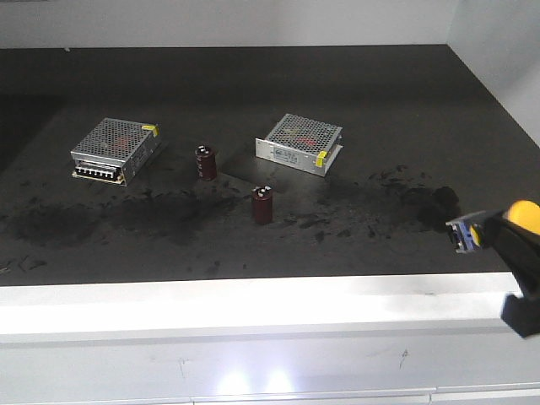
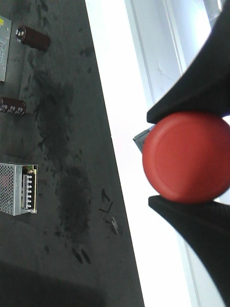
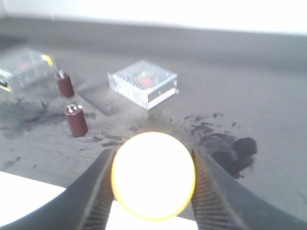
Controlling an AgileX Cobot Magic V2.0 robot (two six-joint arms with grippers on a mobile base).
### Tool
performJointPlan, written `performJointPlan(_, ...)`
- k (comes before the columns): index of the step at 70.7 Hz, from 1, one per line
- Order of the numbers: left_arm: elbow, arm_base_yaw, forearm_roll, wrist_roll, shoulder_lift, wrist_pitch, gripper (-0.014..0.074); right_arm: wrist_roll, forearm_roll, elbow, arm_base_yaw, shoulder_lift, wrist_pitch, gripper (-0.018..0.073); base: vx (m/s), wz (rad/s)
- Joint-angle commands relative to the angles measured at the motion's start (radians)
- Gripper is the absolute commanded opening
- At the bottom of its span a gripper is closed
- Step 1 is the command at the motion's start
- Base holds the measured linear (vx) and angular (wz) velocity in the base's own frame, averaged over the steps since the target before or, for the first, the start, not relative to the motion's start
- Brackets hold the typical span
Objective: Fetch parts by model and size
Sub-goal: 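Drive the base to the bench with the red tray, holding both switches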
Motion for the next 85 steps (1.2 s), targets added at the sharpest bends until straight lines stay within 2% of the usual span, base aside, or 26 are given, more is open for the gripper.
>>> performJointPlan(1, -0.023, -0.003, 0.009, -0.005, 0.008, -0.065, 0.0003, -0.018, -0.009, 0.004, -0.002, -0.053, -0.082, -0.0006, 0.00, 0.00)
performJointPlan(20, -0.023, -0.003, 0.009, -0.005, 0.008, -0.065, 0.0003, -0.044, -0.009, 0.029, -0.002, -0.167, -0.027, -0.0006, 0.00, 0.00)
performJointPlan(56, -0.023, -0.003, 0.009, -0.005, 0.008, -0.065, 0.0003, -0.044, -0.009, 0.029, -0.002, -0.170, -0.024, -0.0006, 0.00, 0.02)
performJointPlan(85, -0.023, -0.003, 0.009, -0.005, 0.008, -0.065, 0.0003, -0.044, -0.009, 0.029, -0.002, -0.170, -0.024, -0.0006, -0.11, 0.43)
